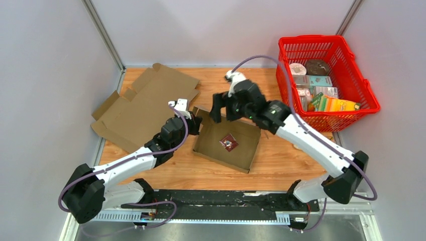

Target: Fold the paper box

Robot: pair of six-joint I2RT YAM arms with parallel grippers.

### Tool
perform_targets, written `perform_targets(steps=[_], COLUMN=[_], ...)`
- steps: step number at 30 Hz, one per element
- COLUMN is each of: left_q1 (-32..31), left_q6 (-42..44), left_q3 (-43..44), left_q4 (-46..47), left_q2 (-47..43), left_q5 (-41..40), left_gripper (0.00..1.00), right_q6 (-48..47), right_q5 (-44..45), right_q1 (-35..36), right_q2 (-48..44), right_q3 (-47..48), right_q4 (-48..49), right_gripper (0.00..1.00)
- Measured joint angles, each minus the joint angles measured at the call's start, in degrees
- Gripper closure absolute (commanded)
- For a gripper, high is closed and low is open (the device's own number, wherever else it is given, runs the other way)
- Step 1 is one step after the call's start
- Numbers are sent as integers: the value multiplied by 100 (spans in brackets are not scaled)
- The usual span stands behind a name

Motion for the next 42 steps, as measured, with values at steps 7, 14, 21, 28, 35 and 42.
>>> perform_targets(steps=[7,14,21,28,35,42], left_q1=[2,-9,-9,-11,-11,-9], left_q6=[-26,-269,-911,-1172,-927,-826], left_q3=[-122,-238,-273,-7,1672,1687], left_q4=[-70,-857,-2988,-4439,-4452,-3377], left_q2=[-120,-660,-2544,-5080,-3661,-1342], left_q5=[-17,339,868,1397,1392,1714], left_gripper=[71,40,45,44,47,62], right_q6=[-1676,-2291,-2516,-2201,-1235,-225], right_q5=[-76,-195,-164,-649,-1552,-2068], right_q1=[715,678,678,772,901,741], right_q2=[39,-103,-151,-151,-168,-304], right_q3=[-905,-1283,-1749,-1965,-2859,-3464], right_q4=[651,1073,1257,1419,1858,2297], right_gripper=[14,23,22,14,8,8])
